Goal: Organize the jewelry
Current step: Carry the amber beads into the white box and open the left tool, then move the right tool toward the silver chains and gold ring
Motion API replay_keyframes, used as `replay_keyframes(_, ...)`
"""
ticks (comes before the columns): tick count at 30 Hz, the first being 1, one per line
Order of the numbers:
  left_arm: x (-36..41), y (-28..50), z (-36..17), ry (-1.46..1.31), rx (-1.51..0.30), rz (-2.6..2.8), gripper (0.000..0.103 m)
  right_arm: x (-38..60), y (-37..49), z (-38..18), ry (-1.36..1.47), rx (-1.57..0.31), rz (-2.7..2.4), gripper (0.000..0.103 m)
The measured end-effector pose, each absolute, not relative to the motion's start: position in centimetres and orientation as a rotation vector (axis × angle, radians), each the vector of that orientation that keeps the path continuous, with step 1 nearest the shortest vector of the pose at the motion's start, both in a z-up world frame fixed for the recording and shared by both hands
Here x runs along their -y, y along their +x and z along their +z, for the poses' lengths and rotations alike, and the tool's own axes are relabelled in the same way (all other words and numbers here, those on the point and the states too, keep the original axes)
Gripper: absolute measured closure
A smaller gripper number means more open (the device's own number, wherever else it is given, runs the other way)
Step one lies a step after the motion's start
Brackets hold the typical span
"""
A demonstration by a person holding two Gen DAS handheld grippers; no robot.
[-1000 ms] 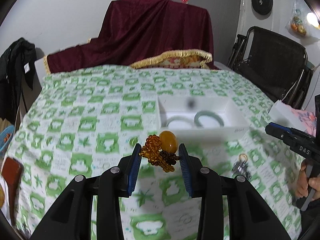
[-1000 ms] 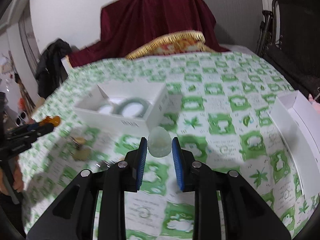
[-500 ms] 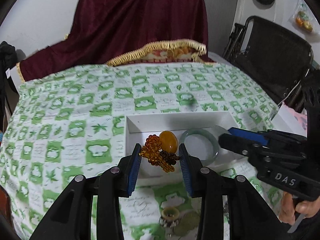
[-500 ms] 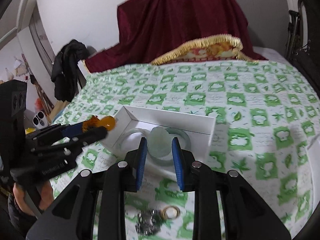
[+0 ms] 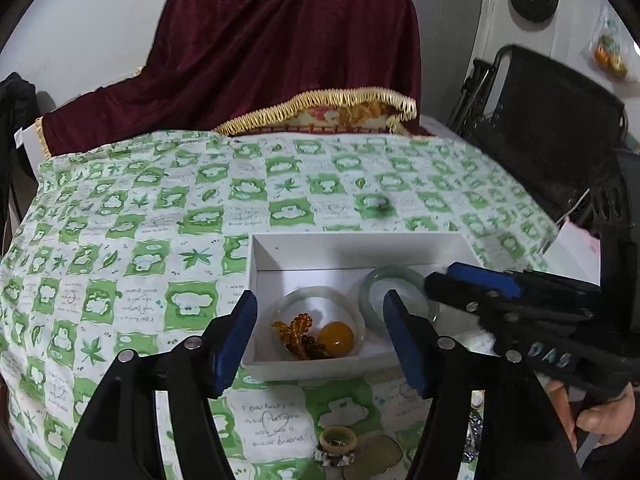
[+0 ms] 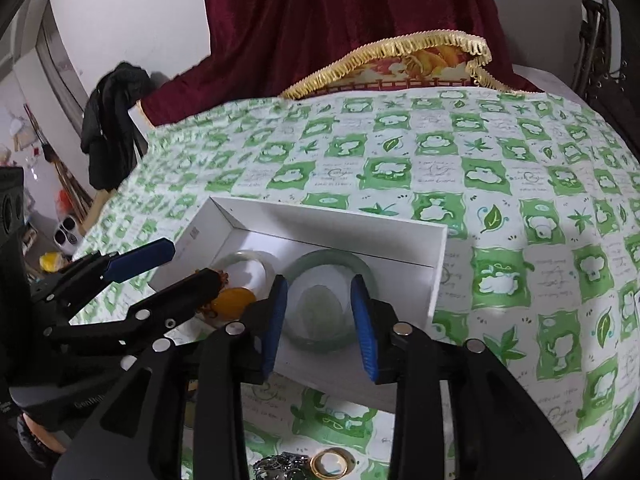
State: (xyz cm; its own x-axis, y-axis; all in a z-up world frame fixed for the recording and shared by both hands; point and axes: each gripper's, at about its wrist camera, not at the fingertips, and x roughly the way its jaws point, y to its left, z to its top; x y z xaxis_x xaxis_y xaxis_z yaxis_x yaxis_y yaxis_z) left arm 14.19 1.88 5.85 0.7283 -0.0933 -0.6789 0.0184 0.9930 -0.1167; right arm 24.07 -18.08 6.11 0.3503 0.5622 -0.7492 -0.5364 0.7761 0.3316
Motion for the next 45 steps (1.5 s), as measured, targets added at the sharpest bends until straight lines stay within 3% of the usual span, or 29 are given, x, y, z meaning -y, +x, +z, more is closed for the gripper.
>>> replay_keyframes(3, -2.4, 12.8, 6.2, -0.088, -0.712, -0.024, 0.022, 19.3, 23.6, 7.2, 0.069, -0.940, 0.714, 0.070)
replay_keyframes(5, -2.9, 11.6, 6.3, -0.072, -0.689, 0.017, 0.013, 20.3, 23.0, 8.2, 0.089, -0.894, 0.704, 0.059)
replay_keyframes(7, -3.6, 10.5, 6.1, -0.073, -0.683, 0.043, 0.009, 21.5, 22.1, 9.0, 0.101, -0.836, 0.678, 0.034)
replay_keyframes(13, -5.0, 7.9, 4.7, -0.093, -0.732, 0.090, 0.006, 25.2, 18.7, 9.8, 0.069, -0.720, 0.612, 0.009)
replay_keyframes(24, -3.9, 6.7, 2.7, -0.021, -0.801, 0.123, 0.003, 27.1, 14.6, 7.2, 0.016, -0.802, 0.666, 0.010)
replay_keyframes(26, -3.7, 6.8, 2.6, -0.011, -0.805, 0.126, 0.003, 26.1, 13.5, 6.8, -0.057, -0.799, 0.672, 0.019)
replay_keyframes(28, -3.6, 6.8, 2.5, -0.006, -0.807, 0.127, 0.003, 25.1, 12.8, 6.3, -0.133, -0.805, 0.696, 0.036)
replay_keyframes(31, -3.6, 6.9, 2.3, -0.004, -0.814, 0.131, 0.003, 24.2, 12.4, 5.7, -0.163, -0.838, 0.745, 0.049)
replay_keyframes(45, -3.7, 7.4, 1.5, 0.001, -0.859, 0.148, 0.003, 24.5, 13.8, 4.3, -0.240, -0.917, 0.627, 0.048)
